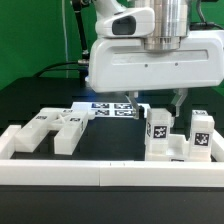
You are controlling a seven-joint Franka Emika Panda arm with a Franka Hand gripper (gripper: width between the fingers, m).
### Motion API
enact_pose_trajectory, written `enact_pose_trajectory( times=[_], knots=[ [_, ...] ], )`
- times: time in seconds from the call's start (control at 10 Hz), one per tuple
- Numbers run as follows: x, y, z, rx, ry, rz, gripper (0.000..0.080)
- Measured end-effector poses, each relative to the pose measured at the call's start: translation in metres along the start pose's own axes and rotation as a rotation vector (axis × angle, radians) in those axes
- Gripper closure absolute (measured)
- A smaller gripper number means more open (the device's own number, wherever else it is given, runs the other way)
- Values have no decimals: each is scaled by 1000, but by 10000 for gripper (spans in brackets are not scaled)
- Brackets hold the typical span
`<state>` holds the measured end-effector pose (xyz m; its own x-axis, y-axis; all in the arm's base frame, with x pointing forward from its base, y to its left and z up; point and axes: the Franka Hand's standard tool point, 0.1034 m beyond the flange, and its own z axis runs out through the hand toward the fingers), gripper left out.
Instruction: Assemble chair
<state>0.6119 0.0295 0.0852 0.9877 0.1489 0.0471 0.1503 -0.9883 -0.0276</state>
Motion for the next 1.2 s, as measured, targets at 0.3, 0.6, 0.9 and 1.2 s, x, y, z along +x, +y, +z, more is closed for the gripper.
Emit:
enact_pose_trajectory(
  times=[0.3,0.6,0.9,1.2],
  knots=[
    [0,-1,0,2,0,143,512],
    [0,-2,1,2,-1,331,512],
    [1,-6,1,3,7,601,511],
    [2,-15,2,4,7,908,510]
  ],
)
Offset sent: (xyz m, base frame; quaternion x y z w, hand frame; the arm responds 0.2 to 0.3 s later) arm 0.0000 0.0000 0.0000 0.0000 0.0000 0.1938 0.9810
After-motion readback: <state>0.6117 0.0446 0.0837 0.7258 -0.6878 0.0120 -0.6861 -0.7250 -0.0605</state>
